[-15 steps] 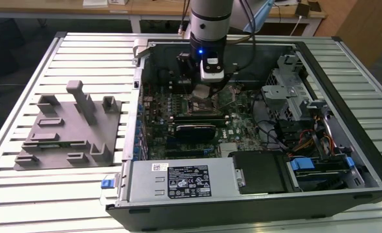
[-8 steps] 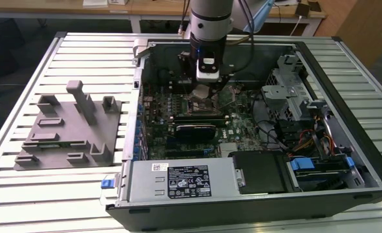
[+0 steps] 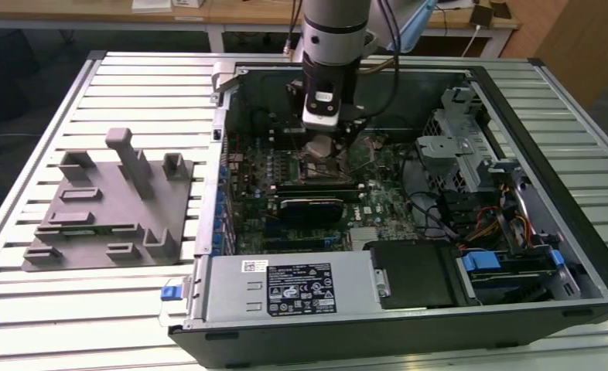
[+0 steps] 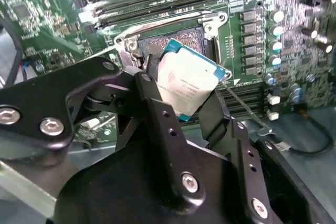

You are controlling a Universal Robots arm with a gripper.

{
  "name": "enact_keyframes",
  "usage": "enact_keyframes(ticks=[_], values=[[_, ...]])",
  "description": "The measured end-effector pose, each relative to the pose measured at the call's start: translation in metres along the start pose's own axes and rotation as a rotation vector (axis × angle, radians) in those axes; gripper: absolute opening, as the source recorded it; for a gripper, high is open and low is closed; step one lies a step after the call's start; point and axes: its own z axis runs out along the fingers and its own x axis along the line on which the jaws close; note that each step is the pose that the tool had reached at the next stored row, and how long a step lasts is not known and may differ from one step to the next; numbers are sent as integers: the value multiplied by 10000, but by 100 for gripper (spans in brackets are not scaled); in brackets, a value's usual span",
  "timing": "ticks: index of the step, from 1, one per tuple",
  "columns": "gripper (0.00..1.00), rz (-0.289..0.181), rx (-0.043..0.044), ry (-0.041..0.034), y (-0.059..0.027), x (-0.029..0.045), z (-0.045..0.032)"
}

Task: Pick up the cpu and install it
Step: 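Place the cpu into insertion slot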

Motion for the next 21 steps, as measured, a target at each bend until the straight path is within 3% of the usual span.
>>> enact_keyframes(ticks=[21], values=[[54, 3828, 22, -135, -1, 0, 22]])
